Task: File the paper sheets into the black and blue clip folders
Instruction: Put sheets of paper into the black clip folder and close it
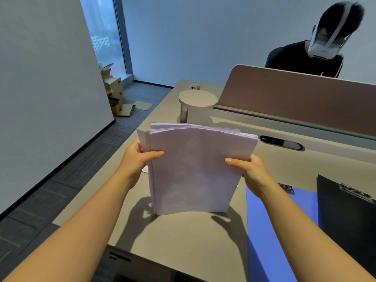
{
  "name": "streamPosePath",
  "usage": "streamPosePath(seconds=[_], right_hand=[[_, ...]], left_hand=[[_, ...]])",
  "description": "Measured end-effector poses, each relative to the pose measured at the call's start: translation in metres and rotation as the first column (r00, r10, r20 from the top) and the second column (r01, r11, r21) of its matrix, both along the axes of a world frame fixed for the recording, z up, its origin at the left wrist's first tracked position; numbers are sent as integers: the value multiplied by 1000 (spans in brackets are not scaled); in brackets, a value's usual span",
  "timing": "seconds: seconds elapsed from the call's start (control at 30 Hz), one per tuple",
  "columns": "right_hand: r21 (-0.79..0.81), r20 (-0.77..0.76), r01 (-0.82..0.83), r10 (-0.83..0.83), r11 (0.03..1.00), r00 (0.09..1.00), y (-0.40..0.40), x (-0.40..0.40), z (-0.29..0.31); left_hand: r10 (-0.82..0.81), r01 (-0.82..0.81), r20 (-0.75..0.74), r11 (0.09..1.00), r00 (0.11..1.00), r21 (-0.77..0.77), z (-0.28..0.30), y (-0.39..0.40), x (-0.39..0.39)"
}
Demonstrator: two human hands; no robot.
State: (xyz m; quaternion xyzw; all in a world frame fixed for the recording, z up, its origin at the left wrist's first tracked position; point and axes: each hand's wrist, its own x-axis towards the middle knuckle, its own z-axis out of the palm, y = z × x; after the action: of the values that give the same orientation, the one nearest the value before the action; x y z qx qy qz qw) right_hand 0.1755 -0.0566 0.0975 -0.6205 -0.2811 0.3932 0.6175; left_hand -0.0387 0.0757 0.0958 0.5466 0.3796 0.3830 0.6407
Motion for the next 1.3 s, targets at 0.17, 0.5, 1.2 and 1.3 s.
streamPosePath(seconds=[0.17,0.5,1.2,1.3], right_hand=[[23,-4,22,-22,999,1000,5,-4,1],[53,-50,70,-67,996,997,10,-8,5],[-205,536,185,-48,961,843,10,2,22],[-323,575,127,88,938,813,6,1,15]], left_hand=[[-20,20,19,999,1000,25,-4,-6,6],[-24,24,2,1000,1000,11,4,-6,17],[210,161,-613,855,762,493,33,-1,30],[114,339,-737,834,667,436,33,-6,34]])
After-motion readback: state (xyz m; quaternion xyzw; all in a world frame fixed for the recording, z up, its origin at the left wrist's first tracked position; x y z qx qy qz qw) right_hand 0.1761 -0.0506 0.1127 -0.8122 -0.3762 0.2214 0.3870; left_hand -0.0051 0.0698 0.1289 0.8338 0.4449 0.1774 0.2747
